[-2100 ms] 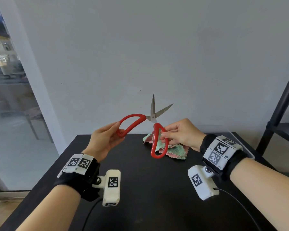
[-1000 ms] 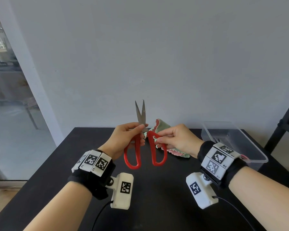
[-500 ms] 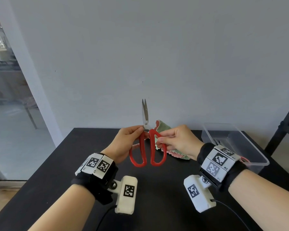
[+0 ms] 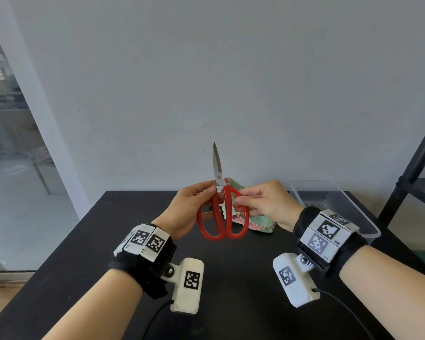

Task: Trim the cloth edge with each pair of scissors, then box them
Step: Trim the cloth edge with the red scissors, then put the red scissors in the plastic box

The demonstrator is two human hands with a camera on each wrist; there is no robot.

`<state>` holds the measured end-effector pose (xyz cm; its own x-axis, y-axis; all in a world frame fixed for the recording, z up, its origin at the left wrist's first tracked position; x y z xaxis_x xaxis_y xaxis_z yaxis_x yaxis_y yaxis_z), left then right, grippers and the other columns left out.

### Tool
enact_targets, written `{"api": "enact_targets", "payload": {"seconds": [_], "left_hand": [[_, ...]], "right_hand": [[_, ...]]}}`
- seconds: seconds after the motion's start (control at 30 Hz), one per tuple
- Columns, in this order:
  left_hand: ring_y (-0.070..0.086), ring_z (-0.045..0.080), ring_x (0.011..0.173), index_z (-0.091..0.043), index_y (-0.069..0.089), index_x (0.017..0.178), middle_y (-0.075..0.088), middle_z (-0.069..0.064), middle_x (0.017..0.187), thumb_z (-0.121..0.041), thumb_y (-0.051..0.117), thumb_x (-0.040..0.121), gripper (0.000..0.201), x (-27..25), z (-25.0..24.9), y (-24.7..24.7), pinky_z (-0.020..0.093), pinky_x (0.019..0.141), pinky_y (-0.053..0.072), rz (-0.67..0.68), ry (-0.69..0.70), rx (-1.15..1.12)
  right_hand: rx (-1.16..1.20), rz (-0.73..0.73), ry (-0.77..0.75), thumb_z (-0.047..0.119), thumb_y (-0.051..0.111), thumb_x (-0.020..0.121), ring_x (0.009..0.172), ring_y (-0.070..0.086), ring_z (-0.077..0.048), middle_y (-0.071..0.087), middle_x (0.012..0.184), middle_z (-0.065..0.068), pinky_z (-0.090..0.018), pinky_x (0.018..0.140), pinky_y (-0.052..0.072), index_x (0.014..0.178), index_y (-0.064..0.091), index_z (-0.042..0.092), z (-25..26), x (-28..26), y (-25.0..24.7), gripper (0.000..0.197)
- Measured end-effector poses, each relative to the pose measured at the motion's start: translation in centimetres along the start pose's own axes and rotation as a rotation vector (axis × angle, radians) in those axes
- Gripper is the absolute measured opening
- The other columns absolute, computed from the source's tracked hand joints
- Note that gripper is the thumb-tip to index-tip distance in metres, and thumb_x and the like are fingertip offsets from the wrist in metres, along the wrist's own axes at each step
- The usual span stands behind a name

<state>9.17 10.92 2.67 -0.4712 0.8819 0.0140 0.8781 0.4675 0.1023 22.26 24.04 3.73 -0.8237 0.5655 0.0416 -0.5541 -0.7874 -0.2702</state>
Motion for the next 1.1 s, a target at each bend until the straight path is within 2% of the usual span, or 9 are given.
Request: {"api": "enact_targets", "payload": {"seconds": [0.17, 0.3, 0.47, 0.53, 0.63, 0.7, 0.8, 0.97, 1.1], "left_hand": [[0.07, 0.029, 0.092, -0.008, 0.062, 0.111, 0.071, 0.018, 0.107, -0.006, 0.055, 0.094, 0.019, -0.3, -1.0, 0.8, 0.043, 0.083, 0.057, 0.013, -0.114, 0.103], [0.072, 0.028, 0.085, -0.013, 0.063, 0.111, 0.072, 0.014, 0.097, 0.0, 0.06, 0.089, 0.026, -0.1, -2.0, 3.1, 0.043, 0.081, 0.058, 0.067, -0.154, 0.19], [0.07, 0.028, 0.083, -0.003, 0.062, 0.114, 0.068, 0.021, 0.105, 0.005, 0.059, 0.089, 0.026, 1.6, -2.7, 7.2, 0.037, 0.068, 0.061, 0.072, -0.174, 0.226], [0.07, 0.026, 0.079, -0.004, 0.063, 0.111, 0.067, 0.022, 0.105, 0.005, 0.057, 0.09, 0.023, 2.4, -2.9, 9.0, 0.032, 0.062, 0.061, 0.084, -0.184, 0.226], [0.067, 0.023, 0.072, -0.003, 0.061, 0.111, 0.063, 0.017, 0.087, 0.007, 0.054, 0.091, 0.023, 3.6, -3.0, 11.7, 0.034, 0.06, 0.061, 0.093, -0.191, 0.212], [0.067, 0.022, 0.068, -0.001, 0.062, 0.11, 0.064, 0.015, 0.079, 0.008, 0.056, 0.09, 0.023, 4.6, -2.8, 13.4, 0.035, 0.062, 0.061, 0.084, -0.176, 0.234], [0.068, 0.022, 0.059, 0.0, 0.064, 0.099, 0.066, 0.017, 0.075, 0.011, 0.06, 0.085, 0.018, 5.8, -2.0, 15.5, 0.031, 0.054, 0.06, 0.037, -0.16, 0.263], [0.067, 0.036, 0.082, 0.008, 0.066, 0.091, 0.067, 0.023, 0.087, 0.017, 0.066, 0.076, 0.018, 7.4, 0.1, 18.2, 0.042, 0.074, 0.06, 0.039, -0.203, 0.353], [0.068, 0.028, 0.097, 0.002, 0.072, 0.097, 0.072, 0.017, 0.097, 0.009, 0.073, 0.072, 0.025, 8.2, 1.7, 19.6, 0.039, 0.088, 0.056, 0.053, -0.16, 0.547]], "right_hand": [[-0.008, -0.066, 0.013, 0.007, 0.066, 0.087, 0.083, 0.073, -0.011, 0.075, 0.091, -0.009, -0.02, 0.07, 0.058, 0.109, 0.07, 0.003, 0.1, -0.9, -2.7, 0.023], [-0.022, -0.119, 0.032, 0.008, 0.067, 0.087, 0.081, 0.073, -0.011, 0.075, 0.092, -0.01, -0.018, 0.064, 0.056, 0.111, 0.069, 0.001, 0.4, -2.3, -5.3, 0.025], [-0.073, -0.158, 0.079, 0.006, 0.07, 0.085, 0.082, 0.073, -0.02, 0.075, 0.095, -0.012, -0.029, 0.074, 0.061, 0.113, 0.067, -0.002, 1.3, -3.9, -9.4, 0.03], [-0.109, -0.129, 0.132, -0.001, 0.072, 0.081, 0.084, 0.072, -0.023, 0.073, 0.097, -0.013, -0.028, 0.07, 0.061, 0.117, 0.064, 0.002, 1.5, -4.6, -11.1, 0.036], [-0.181, -0.128, 0.19, -0.01, 0.072, 0.077, 0.086, 0.071, -0.022, 0.071, 0.096, -0.011, -0.026, 0.068, 0.06, 0.122, 0.061, 0.004, 1.3, -5.5, -13.6, 0.049], [-0.208, -0.173, 0.218, -0.01, 0.073, 0.075, 0.086, 0.07, -0.021, 0.071, 0.095, -0.009, -0.026, 0.069, 0.059, 0.121, 0.062, 0.002, 0.8, -5.8, -15.2, 0.049], [-0.212, -0.237, 0.275, -0.012, 0.073, 0.074, 0.08, 0.069, -0.019, 0.069, 0.095, -0.012, -0.019, 0.058, 0.057, 0.117, 0.062, -0.004, -0.2, -6.4, -16.8, 0.045], [-0.282, -0.31, 0.358, -0.008, 0.075, 0.074, 0.09, 0.07, -0.026, 0.069, 0.104, -0.02, -0.019, 0.059, 0.056, 0.113, 0.064, -0.005, -2.4, -6.6, -19.0, 0.041], [-0.314, -0.326, 0.4, -0.005, 0.076, 0.074, 0.088, 0.072, -0.026, 0.071, 0.1, -0.02, -0.023, 0.065, 0.058, 0.106, 0.068, -0.005, -4.0, -6.4, -19.9, 0.033]]}}
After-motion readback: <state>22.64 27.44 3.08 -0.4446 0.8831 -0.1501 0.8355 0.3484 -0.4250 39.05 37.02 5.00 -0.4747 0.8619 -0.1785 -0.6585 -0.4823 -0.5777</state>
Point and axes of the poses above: each hand's wrist, its own x-axis towards the middle knuckle, its own y-axis out of the palm, z = x × y, the point moved 2 cm from there along x, towards the middle knuckle
